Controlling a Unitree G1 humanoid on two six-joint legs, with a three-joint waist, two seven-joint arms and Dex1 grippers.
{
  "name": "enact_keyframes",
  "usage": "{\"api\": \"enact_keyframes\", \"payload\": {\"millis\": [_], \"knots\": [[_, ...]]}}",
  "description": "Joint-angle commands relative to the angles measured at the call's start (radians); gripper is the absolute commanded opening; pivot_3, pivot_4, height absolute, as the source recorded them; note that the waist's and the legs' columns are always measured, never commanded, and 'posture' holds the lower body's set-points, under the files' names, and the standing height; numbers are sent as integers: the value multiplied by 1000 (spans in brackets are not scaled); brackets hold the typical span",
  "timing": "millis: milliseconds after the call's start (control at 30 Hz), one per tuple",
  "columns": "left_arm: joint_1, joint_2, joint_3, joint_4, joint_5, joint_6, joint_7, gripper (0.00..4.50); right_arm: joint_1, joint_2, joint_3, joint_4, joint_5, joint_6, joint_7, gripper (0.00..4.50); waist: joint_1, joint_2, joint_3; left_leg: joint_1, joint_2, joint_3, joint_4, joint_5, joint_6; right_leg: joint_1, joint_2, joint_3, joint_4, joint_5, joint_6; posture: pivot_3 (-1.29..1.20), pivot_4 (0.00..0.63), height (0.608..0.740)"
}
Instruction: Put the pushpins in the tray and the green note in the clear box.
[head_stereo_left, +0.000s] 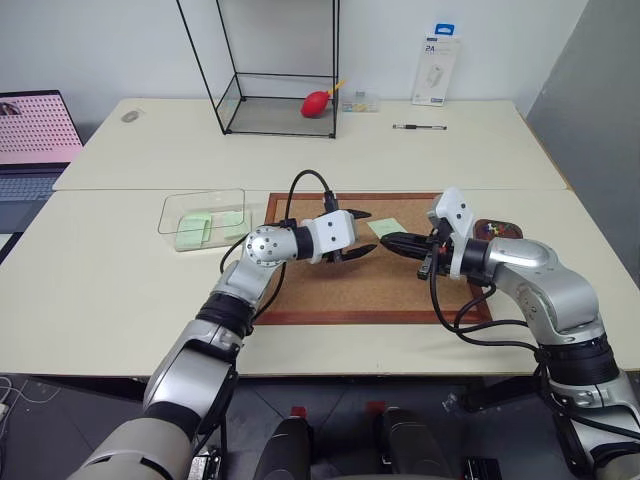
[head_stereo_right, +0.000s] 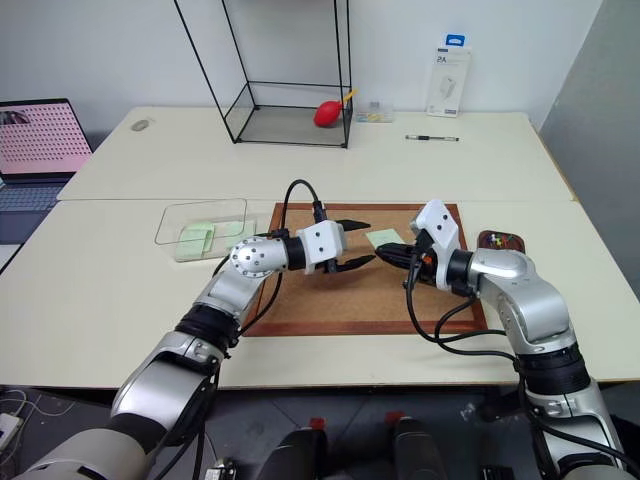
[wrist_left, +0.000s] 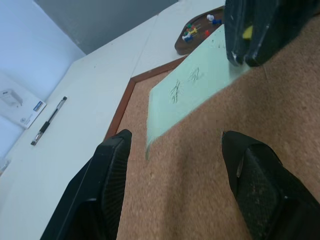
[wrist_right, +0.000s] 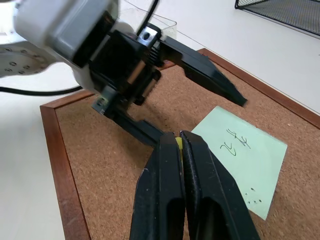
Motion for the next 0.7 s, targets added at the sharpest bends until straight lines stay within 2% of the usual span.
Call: {"api": "enact_keyframes", "payload": {"millis": [33,100,200,633,700], "knots": [[-47,-22,12,45,3,-46,23,3034,-19,2,-27,-46,33,19,-11,0,-1,0,0,0,0,0,0,0,0,0,0,0,0,0,0,0,150,740],[-56,-30,10,69,5,-58,24,3034,-21,3,-27,-49,42,27,-16,0,-2,0,0,0,0,0,0,0,0,0,0,0,0,0,0,0,150,740],[-62,-35,11,98,3,-71,15,2572,-27,9,-27,-48,50,37,-21,0,-2,0,0,0,0,0,0,0,0,0,0,0,0,0,0,0,150,740],[-51,-57,34,112,-40,-25,-48,56,-30,26,-38,-49,83,57,-54,0,-1,0,0,0,0,0,0,0,0,0,0,0,0,0,0,0,150,740],[-44,-57,37,101,-56,-8,-73,12,-29,30,-39,-52,86,58,-60,0,-2,0,0,0,0,0,0,0,0,0,0,0,0,0,0,0,150,740]]}}
